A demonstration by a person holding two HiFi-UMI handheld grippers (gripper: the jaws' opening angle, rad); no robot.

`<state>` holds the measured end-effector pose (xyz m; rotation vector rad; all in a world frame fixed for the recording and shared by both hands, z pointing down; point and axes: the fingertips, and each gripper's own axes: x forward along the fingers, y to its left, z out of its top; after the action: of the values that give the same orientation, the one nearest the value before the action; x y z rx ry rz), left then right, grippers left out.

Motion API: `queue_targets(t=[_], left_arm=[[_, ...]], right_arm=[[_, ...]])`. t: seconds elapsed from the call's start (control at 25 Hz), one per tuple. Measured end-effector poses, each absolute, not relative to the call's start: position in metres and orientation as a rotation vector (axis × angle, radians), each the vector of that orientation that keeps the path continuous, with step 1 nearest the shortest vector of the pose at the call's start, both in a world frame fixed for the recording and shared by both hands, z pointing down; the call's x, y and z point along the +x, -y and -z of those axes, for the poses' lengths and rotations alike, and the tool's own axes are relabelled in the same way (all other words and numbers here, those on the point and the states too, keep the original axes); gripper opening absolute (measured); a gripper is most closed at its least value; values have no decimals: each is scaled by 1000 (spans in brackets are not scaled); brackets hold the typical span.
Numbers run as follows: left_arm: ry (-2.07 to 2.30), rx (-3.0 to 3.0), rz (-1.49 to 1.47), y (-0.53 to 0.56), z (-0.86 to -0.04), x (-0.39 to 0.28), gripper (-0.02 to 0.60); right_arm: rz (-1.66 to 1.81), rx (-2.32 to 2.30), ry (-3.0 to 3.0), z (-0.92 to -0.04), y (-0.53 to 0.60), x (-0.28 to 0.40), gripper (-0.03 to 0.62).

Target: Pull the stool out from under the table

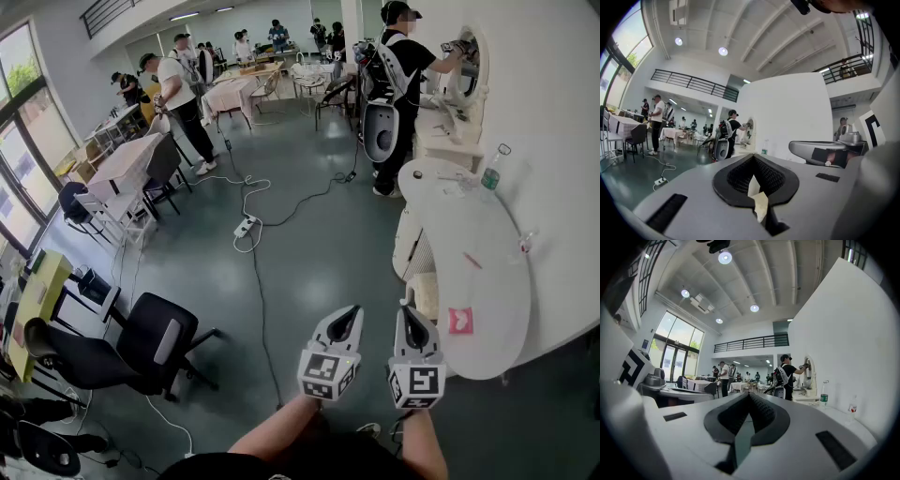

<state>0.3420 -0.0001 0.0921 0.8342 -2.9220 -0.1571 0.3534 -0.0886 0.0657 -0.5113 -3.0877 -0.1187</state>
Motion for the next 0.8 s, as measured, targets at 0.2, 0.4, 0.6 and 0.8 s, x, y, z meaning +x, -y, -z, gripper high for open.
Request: queue_targets(t=[0.2, 0.4, 0.6, 0.8], left_arm=[[2922, 845, 160, 0, -91, 338, 6], [2926, 853, 177, -13, -89, 331, 6], [2938, 852, 187, -36, -88, 318, 6], [2924, 863, 163, -64, -95, 302, 6]], right_arm=[[138, -503, 3084, -68, 86, 349, 6], [146, -495, 3090, -67, 72, 342, 6], [152, -487, 3089, -67, 52, 328, 6], [139, -471, 3071, -75, 25, 310, 6]])
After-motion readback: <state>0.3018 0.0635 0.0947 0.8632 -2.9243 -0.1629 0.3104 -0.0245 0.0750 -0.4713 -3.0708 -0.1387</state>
